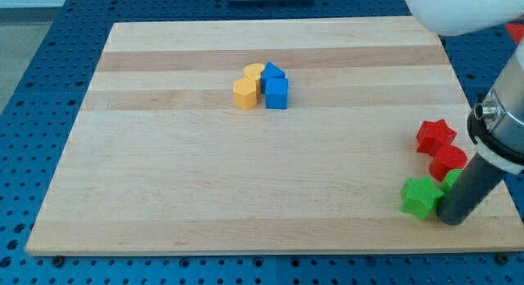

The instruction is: Push red star into the green star

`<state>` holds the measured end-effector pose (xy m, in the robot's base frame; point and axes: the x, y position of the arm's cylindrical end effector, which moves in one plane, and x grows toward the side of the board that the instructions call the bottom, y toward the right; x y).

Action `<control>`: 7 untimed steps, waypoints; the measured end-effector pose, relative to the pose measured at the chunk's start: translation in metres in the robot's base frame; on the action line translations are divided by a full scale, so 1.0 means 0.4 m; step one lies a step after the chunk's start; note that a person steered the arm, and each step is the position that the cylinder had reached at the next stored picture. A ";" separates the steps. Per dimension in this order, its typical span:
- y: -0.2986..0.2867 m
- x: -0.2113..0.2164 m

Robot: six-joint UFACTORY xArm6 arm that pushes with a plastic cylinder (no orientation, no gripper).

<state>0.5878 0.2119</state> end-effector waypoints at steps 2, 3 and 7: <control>0.045 0.076; 0.216 0.030; 0.257 -0.246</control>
<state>0.4895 0.3146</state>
